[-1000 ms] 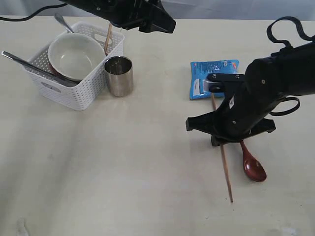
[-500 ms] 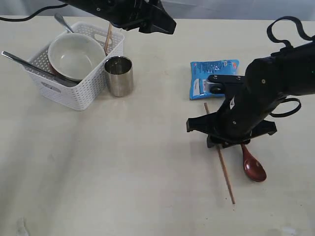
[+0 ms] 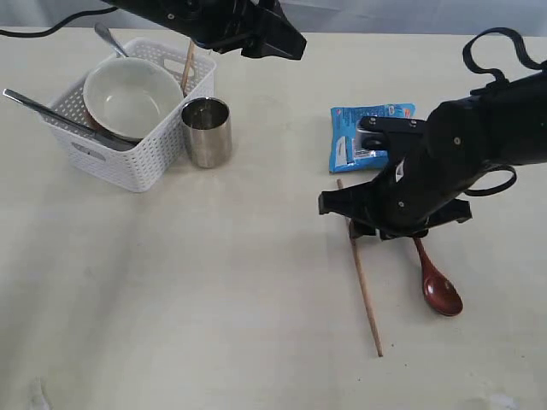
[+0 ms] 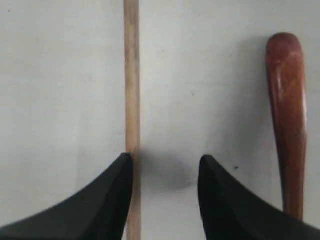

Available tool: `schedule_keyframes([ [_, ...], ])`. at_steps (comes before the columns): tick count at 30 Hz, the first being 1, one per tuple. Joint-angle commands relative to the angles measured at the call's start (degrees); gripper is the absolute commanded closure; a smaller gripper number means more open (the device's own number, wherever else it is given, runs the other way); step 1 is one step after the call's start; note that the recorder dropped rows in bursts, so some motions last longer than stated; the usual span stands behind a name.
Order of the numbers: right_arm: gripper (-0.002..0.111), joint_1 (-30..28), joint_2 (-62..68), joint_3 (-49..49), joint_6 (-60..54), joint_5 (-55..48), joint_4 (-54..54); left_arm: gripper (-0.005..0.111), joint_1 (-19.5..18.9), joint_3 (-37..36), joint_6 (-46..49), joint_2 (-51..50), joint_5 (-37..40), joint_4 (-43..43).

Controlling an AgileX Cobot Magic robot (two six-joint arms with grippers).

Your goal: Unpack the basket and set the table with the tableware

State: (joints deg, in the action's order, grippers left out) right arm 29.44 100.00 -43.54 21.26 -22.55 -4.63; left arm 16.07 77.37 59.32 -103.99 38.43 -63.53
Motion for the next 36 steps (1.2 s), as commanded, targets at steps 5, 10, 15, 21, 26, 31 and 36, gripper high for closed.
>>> schedule_keyframes([
  [5, 0.068, 0.0, -1.8, -1.8, 0.0, 1.4, 4.6, 0.034, -0.1, -0.3, 0.3, 1.1, 2.0, 1.9],
  [10, 0.068, 0.0, -8.2, -5.7, 0.0, -2.3, 15.1, 0.034, -0.1, -0.3, -7.9, 4.8, -0.3, 15.0],
  [15, 0.068, -6.4, -13.4, -9.8, 0.0, -2.4, 22.8, 0.034, -0.1, -0.3, -33.9, 7.4, -10.8, 40.3],
  [21, 0.068, -14.9, -12.5, -9.7, -2.2, 2.6, 23.3, 0.034, -2.0, -0.3, -41.1, 2.9, -21.1, 43.2],
  [26, 0.068, -16.0, -10.7, -9.7, -3.6, 5.5, 23.0, 0.034, -2.2, -0.3, -41.4, -4.5, -33.0, 42.8],
  [31, 0.068, -15.9, -10.6, -9.7, -3.6, 7.2, 22.9, 0.034, -2.2, -0.2, -41.4, -11.5, -41.9, 41.6],
  [36, 0.068, -15.9, -10.6, -9.7, -3.6, 7.4, 22.9, 0.034, -2.4, 1.6, -41.4, -16.2, -46.2, 40.8],
])
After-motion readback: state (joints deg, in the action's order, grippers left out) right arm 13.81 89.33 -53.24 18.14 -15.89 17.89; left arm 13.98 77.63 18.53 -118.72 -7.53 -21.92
